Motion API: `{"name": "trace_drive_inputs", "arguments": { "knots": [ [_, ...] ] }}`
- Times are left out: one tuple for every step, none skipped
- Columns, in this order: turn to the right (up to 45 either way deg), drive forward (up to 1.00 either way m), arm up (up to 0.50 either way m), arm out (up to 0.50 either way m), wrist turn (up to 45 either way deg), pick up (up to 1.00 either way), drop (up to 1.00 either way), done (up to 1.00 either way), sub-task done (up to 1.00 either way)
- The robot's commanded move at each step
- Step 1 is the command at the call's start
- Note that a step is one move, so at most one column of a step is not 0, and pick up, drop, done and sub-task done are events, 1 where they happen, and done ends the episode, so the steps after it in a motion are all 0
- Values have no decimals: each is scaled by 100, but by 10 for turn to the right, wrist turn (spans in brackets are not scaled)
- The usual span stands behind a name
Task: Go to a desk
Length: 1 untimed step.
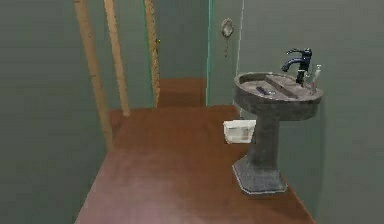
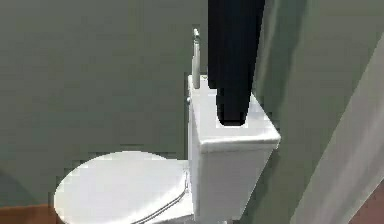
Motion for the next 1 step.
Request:
{"name": "trace_drive_inputs", "arguments": {
  "knots": [
    [0, 100, 0, 0, 0, 0, 0, 0, 0]
  ]
}}
